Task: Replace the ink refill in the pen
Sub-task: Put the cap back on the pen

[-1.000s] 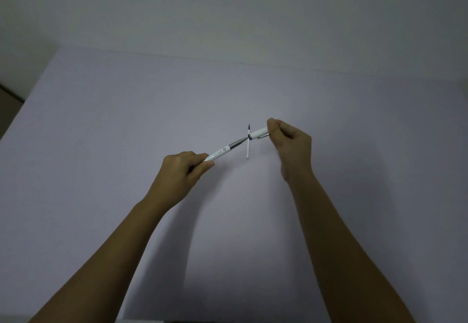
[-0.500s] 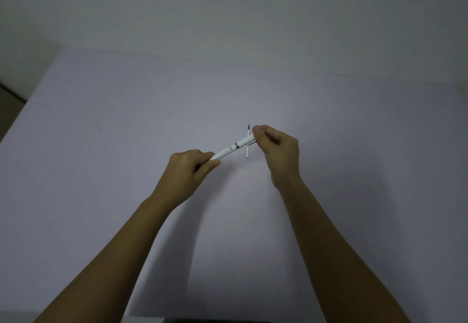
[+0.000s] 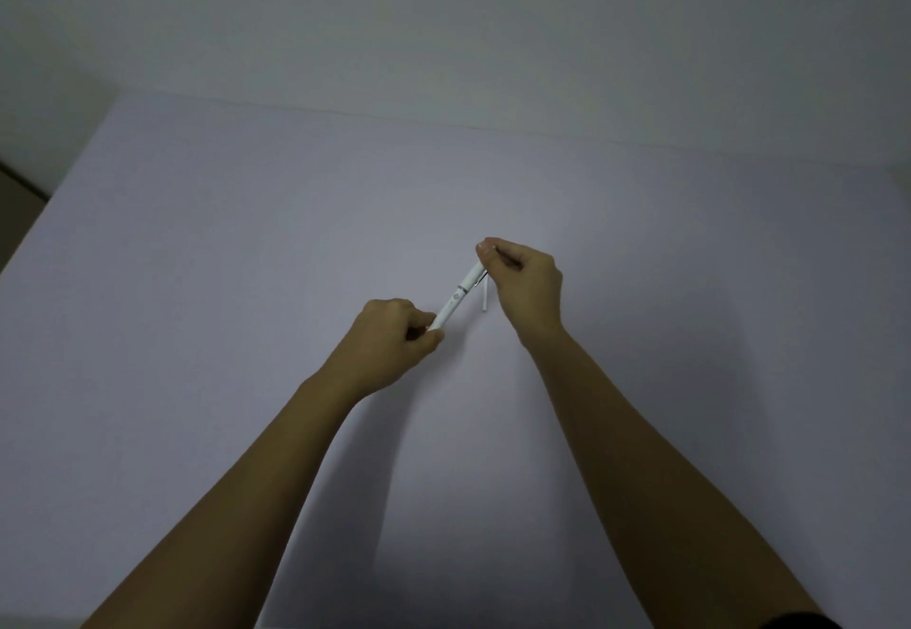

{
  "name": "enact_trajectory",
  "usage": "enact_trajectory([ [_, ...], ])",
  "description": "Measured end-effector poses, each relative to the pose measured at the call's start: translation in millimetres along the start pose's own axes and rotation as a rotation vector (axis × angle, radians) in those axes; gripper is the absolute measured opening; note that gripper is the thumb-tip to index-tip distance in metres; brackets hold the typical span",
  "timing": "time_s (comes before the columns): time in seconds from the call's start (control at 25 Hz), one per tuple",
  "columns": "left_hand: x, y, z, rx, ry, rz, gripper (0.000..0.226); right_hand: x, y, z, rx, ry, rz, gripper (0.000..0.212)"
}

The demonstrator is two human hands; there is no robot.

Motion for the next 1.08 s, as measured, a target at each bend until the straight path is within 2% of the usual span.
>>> enact_trajectory([
  [0.12,15.2,19.4,-15.7,-0.135,-0.021,0.014,0.031,10.8,18.5,25.4,0.004,-0.335,-0.076,0.052],
  [0.24,30.4,35.7,-30.3,-0.270,-0.039,0.067,0.038,9.0,15.0,71.3,0.040,-0.625,-0.133,0.052],
  [0.32,40.5,43.6,-33.7,-0.317,-0.063,0.123,0.044,7.8,-1.5,97.2,-0.040,-0.817,-0.127,0.053],
  [0.4,51.1,50.5,-35.7,-0.338,-0.094,0.174,0.039,13.4,-17.0,119.5,-0.095,-0.939,-0.165,0.055],
  [0.52,62.1,58.7,-35.7,-0.347,-0.083,0.221,0.032,20.3,-21.6,136.6,-0.083,-0.974,-0.215,0.057],
  [0.8,73.9,65.5,-39.8,-0.349,0.056,0.325,0.029,22.1,-20.4,139.2,-0.100,-0.963,-0.202,0.057],
  [1.08,76.8,61.8,-43.3,-0.334,0.021,0.378,0.032,20.8,-22.3,137.3,-0.118,-0.964,-0.181,0.056],
])
Point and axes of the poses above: each hand's wrist, its own y-axis towards the middle knuckle, its own x-axis out of the palm, z = x × y, the point moved 7 cm from there along y, towards the middle knuckle, and after that the axes turned 1 degree about y, right-handed, at the moved point
